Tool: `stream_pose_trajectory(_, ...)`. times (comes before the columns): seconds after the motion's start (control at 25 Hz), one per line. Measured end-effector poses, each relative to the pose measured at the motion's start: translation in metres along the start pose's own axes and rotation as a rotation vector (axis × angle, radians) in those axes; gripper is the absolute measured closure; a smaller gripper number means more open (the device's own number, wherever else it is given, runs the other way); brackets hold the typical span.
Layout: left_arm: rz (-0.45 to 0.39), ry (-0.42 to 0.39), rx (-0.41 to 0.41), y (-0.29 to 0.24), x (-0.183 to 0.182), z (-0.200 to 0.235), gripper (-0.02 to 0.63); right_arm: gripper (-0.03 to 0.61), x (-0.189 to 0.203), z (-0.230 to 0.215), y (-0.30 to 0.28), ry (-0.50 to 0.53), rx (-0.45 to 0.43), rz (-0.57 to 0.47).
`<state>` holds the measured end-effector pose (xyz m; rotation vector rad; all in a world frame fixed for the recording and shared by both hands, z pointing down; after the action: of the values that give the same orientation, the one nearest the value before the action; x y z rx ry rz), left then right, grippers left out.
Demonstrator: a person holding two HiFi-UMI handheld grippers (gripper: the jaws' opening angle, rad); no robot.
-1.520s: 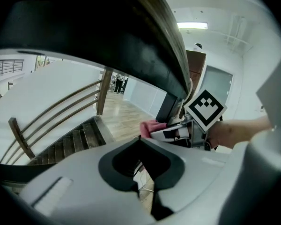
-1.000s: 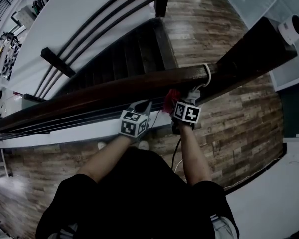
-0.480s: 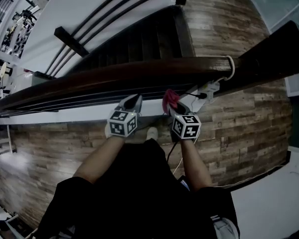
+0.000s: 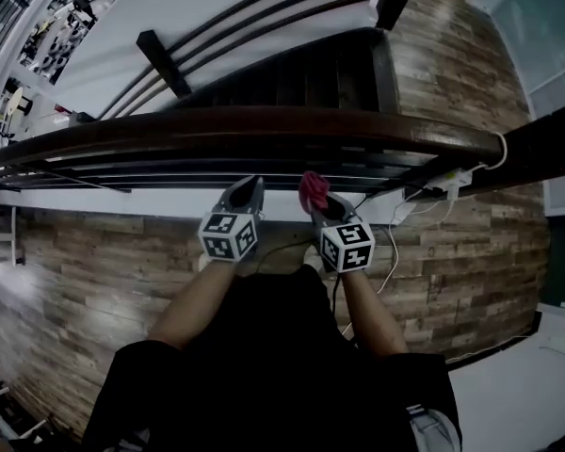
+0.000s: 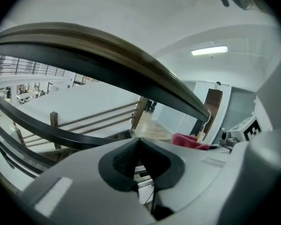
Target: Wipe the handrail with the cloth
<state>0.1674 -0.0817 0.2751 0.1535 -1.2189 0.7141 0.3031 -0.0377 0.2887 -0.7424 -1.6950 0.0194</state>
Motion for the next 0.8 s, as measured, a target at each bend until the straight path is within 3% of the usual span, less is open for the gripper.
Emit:
stream_pose_trajectory(0.16,-0.025,0.003,-0.011,0.053,-0.009,0.069,0.615,0.528,0.007,0.072,-0.031,0.002,0.017,0.005)
stream_pose_trajectory(0.36,-0.030,-0.055,-0.039,0.124,-0.034,0.153,0.615,0.528,-0.004,0.159,-0.062,-0.025,0.008,-0.045)
stream_pose_trajectory(0.6,-0.083,-0.058,-0.133,0.188,-0.056,0.212,0.615,0.528,-0.024,0.241,-0.087,0.022,-0.126,-0.082)
stream_pose_trajectory(0.8,-0.131,-0.007,-0.279,0.238,-0.053,0.238,0.615,0.528,-0.020,0.284,-0.102,0.058,-0.274,-0.082)
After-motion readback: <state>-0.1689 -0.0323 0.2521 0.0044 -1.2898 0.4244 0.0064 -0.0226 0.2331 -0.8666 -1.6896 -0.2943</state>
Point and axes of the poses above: the fingertips, and each gripper's own axes: y backward along the fingers, z to its left, x out of its underside, the point moved 2 cm from there along y, backward along the fingers, and after that the axes turned 6 degrees about -z, right-handed, at the moved point
